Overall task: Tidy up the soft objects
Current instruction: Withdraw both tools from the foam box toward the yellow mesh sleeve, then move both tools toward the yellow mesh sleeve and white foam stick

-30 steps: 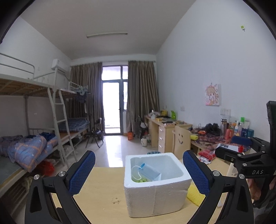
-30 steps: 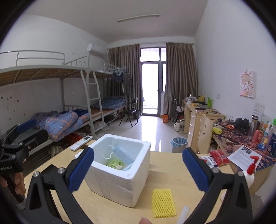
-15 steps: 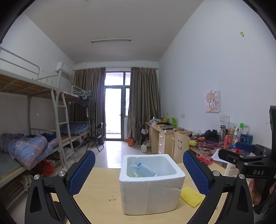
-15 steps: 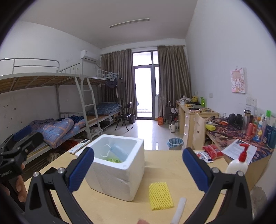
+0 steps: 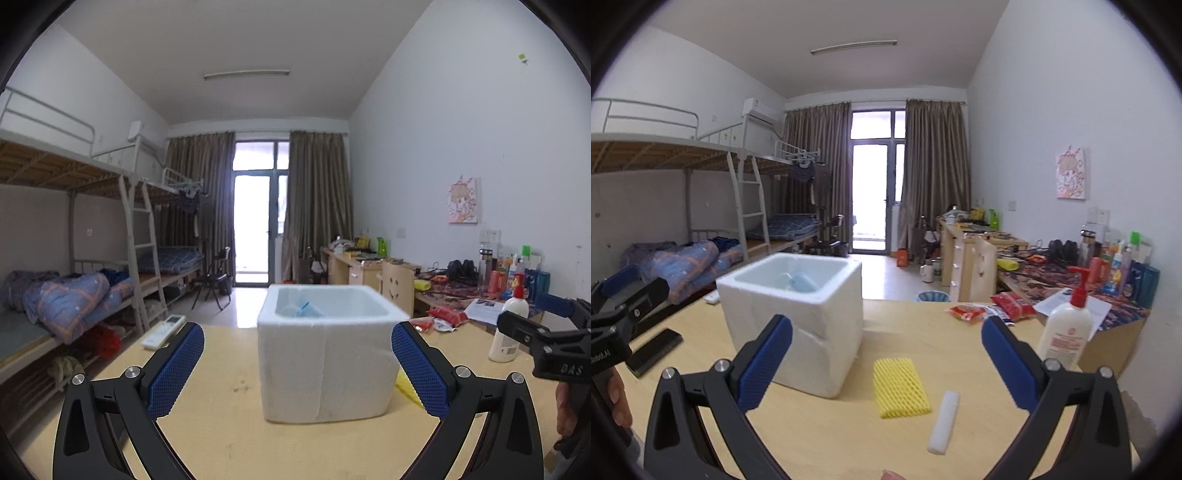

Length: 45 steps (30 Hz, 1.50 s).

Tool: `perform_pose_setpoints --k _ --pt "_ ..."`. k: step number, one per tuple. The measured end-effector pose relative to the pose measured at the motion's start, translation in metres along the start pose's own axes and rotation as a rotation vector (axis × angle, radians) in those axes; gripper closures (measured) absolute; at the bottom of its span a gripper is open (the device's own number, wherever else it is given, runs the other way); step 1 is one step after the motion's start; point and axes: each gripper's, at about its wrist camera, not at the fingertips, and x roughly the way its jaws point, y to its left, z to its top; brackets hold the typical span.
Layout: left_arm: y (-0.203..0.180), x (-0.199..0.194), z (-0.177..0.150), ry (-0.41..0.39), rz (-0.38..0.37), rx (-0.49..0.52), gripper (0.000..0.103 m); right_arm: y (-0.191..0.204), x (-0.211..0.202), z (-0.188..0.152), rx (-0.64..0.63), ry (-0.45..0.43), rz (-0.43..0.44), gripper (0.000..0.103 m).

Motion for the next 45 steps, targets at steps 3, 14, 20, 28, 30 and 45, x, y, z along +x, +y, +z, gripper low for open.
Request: perform_pose_setpoints --k 3,14,20,28,30,45 --pt "0.002 0.0 -0.008 0.009 0.001 -0.009 0.001 0.004 0.002 -0.009 -0.021 0.02 0.003 0.0" --pt "-0.018 0.011 -0.011 0.058 -0.088 0.005 0.001 -0.01 0.008 -0.018 0.013 0.069 -0.036 0.0" --pt "-0.045 0.026 -0.015 0.102 -0.159 0.023 0.001 -0.034 0.001 -0.028 0.036 0.088 -0.098 0.0" --pt "-0.095 0.042 -0.022 0.142 -0.288 0.098 0.001 -0.069 -0.013 -0.041 0.067 0.108 -0.184 0.0" --pt "-0.107 0.045 -0.023 0.147 -0.319 0.112 0.001 -0.078 -0.016 -0.044 0.07 0.119 -0.209 0.0" --pt "-0.146 0.073 -0.038 0.244 -0.438 0.145 0.001 -0.109 -0.014 -0.062 0.111 0.183 -0.267 0.0"
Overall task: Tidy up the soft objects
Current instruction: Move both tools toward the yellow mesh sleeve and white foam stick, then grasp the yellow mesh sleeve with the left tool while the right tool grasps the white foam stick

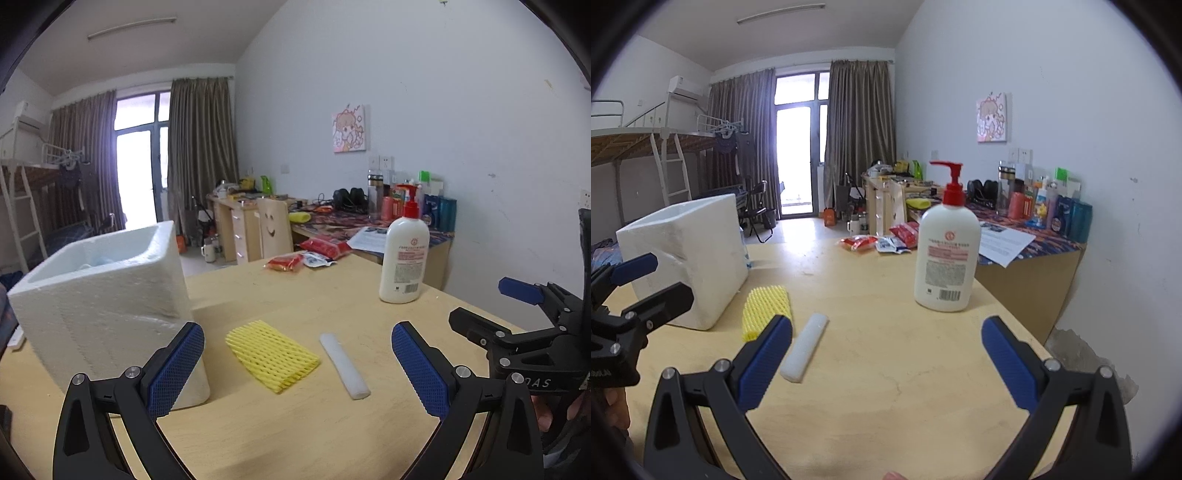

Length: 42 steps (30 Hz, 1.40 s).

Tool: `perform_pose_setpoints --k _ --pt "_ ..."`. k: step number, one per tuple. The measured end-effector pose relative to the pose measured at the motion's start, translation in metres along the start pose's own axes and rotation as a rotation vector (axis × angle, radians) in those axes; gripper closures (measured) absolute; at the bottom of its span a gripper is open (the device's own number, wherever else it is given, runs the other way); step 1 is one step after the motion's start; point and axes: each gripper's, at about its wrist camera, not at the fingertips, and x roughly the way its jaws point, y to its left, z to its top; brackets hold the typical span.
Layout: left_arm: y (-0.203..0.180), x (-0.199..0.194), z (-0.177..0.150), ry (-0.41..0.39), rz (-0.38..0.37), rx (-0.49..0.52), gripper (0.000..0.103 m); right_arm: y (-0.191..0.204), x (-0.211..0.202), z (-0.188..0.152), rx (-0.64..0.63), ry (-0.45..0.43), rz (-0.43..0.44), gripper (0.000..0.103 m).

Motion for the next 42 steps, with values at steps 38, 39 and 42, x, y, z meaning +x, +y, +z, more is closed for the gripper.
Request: perform_pose_setpoints --k 38,39,42 --pt "0.028 0.135 -0.017 0.437 0.089 -0.188 0.042 0.011 0.064 0.002 -0.079 0.172 0.105 0.0" --pt "0.028 0.136 -0.018 0.448 0.09 -0.191 0.045 0.012 0.065 0.001 -0.082 0.175 0.112 0.0" --pt "0.027 0.143 -0.021 0.486 0.09 -0.187 0.054 0.014 0.068 0.002 -0.086 0.182 0.133 0.0"
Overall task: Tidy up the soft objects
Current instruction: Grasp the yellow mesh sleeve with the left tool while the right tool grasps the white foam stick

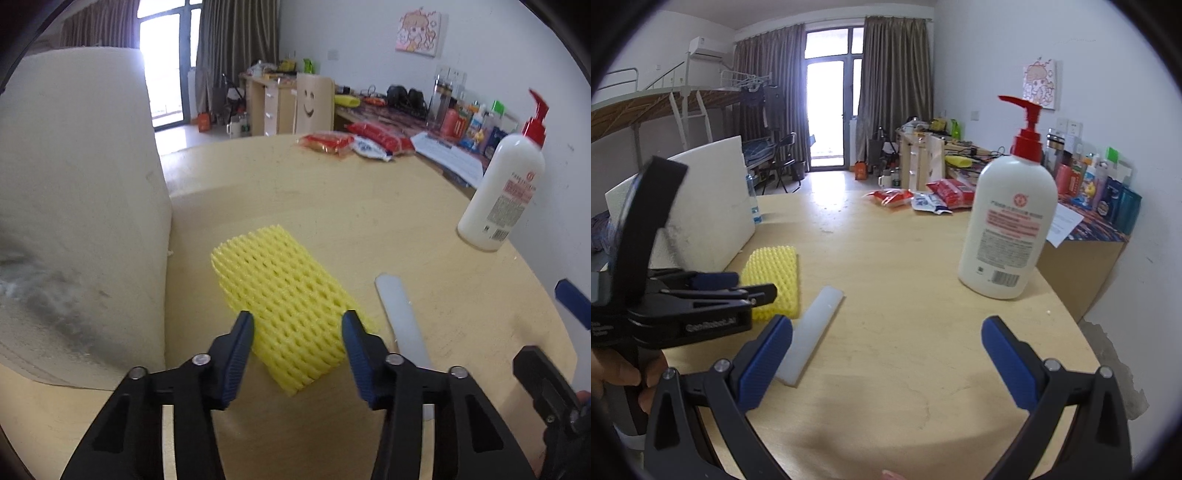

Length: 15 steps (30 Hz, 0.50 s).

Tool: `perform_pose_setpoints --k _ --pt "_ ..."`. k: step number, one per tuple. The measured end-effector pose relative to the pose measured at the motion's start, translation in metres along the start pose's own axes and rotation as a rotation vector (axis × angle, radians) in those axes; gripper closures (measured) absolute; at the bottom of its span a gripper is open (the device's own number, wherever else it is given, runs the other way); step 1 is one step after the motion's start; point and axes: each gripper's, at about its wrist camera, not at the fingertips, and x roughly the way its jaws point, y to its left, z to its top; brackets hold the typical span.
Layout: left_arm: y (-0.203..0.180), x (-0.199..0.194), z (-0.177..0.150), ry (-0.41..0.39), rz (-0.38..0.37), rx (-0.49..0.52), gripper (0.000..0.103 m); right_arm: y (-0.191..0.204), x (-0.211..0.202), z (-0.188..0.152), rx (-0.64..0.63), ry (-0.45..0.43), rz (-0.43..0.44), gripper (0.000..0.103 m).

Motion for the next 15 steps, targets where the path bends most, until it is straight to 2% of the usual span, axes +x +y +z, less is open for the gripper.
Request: perform_pose_setpoints --k 9,15 --pt "-0.008 0.005 0.001 0.0 0.054 0.046 0.062 -0.001 0.01 0.0 0.003 0.039 0.023 0.0" --pt "-0.003 0.009 0.002 0.011 0.032 0.043 0.077 0.005 0.014 -0.001 -0.02 0.065 0.037 0.0"
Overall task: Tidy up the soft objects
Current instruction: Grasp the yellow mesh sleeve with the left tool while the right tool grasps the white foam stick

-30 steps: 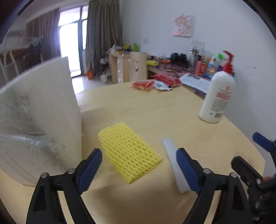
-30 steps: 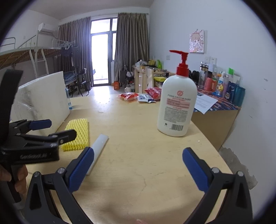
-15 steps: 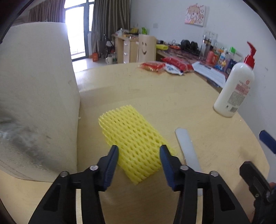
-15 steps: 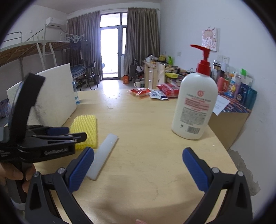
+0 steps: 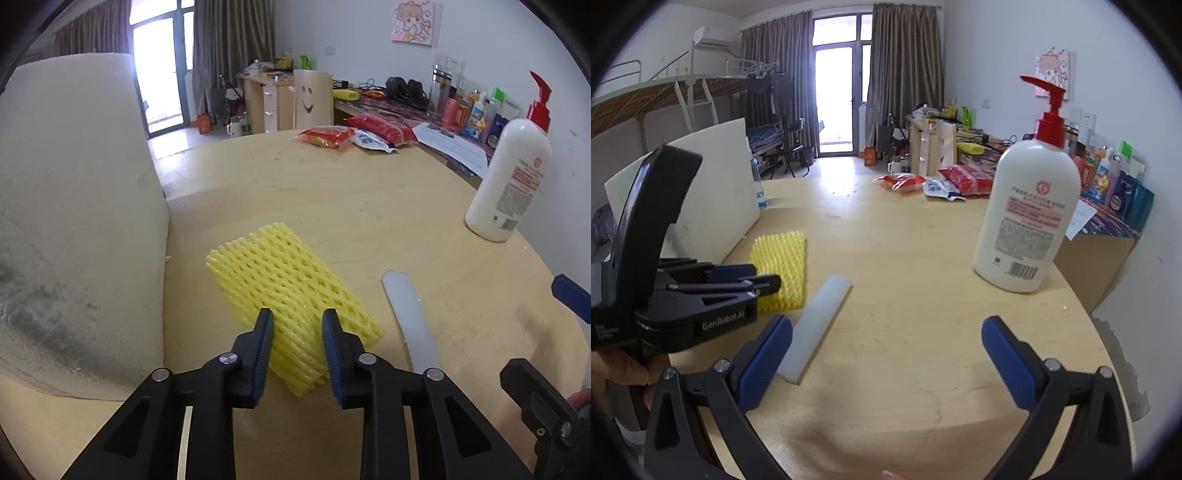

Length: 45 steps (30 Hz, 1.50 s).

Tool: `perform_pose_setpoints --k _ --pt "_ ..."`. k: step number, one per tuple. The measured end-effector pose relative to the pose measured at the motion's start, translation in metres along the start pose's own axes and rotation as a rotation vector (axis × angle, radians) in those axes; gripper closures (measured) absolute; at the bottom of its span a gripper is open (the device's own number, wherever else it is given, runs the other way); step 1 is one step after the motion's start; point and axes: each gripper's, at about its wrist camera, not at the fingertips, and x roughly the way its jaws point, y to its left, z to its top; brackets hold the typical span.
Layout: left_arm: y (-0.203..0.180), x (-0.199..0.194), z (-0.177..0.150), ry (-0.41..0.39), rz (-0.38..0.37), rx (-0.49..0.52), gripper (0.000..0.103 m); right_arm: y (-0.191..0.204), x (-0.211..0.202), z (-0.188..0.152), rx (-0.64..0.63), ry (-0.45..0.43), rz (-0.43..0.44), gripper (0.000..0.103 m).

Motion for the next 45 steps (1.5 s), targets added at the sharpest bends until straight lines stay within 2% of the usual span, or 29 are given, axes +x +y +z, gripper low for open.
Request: perform_pose_setpoints --k 4,7,9,12,17,22,27,31,45 --pt "0.002 -0.001 0.0 -0.006 -0.029 -0.002 0.093 0.005 0.004 0.001 -0.007 0.023 0.002 0.0" --pt "0.008 -0.002 0.001 -0.013 -0.072 -0.022 0.094 0.012 0.005 0.003 -0.024 0.031 0.016 0.0" --pt "0.013 -0.009 0.0 -0.046 -0.099 -0.03 0.094 0.017 0.005 0.004 -0.04 0.035 0.019 0.0" --pt "0.013 -0.021 -0.001 -0.097 -0.071 -0.008 0.094 0.023 0.007 0.005 -0.055 0.043 0.032 0.0" --pt "0.019 -0.029 -0.002 -0.127 -0.083 -0.012 0.094 0.032 0.013 0.006 -0.074 0.062 0.035 0.003" --pt "0.027 -0.033 -0.003 -0.149 -0.08 -0.022 0.094 0.036 0.023 0.005 -0.064 0.105 0.046 0.018" --pt "0.026 -0.037 -0.005 -0.167 -0.082 -0.007 0.094 0.037 0.031 0.004 -0.054 0.133 0.052 0.045" --pt "0.026 -0.039 -0.005 -0.176 -0.083 -0.003 0.094 0.041 0.034 0.004 -0.051 0.156 0.06 0.059" --pt "0.031 -0.053 -0.007 -0.222 -0.088 -0.013 0.093 0.058 0.044 0.005 -0.075 0.212 0.036 0.071"
